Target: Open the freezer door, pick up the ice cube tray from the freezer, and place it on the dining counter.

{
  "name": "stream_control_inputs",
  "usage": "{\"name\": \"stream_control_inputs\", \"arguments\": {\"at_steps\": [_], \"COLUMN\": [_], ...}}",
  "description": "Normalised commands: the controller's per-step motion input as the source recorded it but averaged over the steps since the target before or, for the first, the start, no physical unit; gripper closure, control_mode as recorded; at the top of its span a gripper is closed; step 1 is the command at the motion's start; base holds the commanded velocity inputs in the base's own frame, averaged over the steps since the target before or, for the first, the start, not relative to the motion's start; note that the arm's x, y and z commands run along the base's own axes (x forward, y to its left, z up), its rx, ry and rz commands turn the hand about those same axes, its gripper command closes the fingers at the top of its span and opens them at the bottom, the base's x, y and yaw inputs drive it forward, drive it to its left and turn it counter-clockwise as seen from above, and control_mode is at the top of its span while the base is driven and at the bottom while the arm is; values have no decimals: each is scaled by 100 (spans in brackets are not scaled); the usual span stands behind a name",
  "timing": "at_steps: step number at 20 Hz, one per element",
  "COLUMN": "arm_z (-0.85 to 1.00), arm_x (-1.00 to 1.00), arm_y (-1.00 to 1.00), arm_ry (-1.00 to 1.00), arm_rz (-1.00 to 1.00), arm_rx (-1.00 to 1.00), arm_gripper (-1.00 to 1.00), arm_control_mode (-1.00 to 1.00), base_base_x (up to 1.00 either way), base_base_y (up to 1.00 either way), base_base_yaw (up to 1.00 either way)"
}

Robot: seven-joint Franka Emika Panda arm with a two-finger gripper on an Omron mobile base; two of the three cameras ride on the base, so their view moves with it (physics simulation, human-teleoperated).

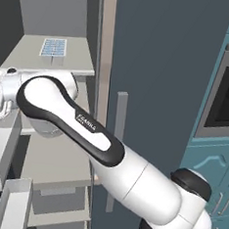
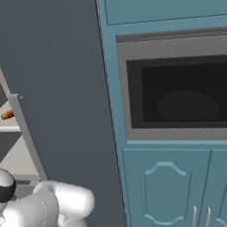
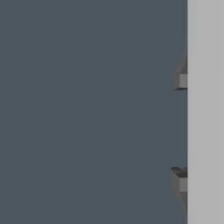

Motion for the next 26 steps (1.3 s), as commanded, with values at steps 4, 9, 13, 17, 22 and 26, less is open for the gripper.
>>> {"name": "stream_control_inputs", "arguments": {"at_steps": [4,9,13,17,22,26], "arm_z": [39,49,25,3,0,0], "arm_x": [-6,-29,-41,-30,-12,0], "arm_y": [-81,-100,-100,-100,-100,-100], "arm_ry": [-4,-3,0,0,0,0], "arm_rz": [-14,-20,-29,-38,-42,-46], "arm_rx": [-1,0,0,-1,-4,-10], "arm_gripper": [-100,-100,-100,-100,-100,-100], "arm_control_mode": [-100,-100,-100,-100,-100,-100], "base_base_x": [0,0,0,0,0,0], "base_base_y": [0,0,0,0,0,0], "base_base_yaw": [0,0,0,0,0,0]}}
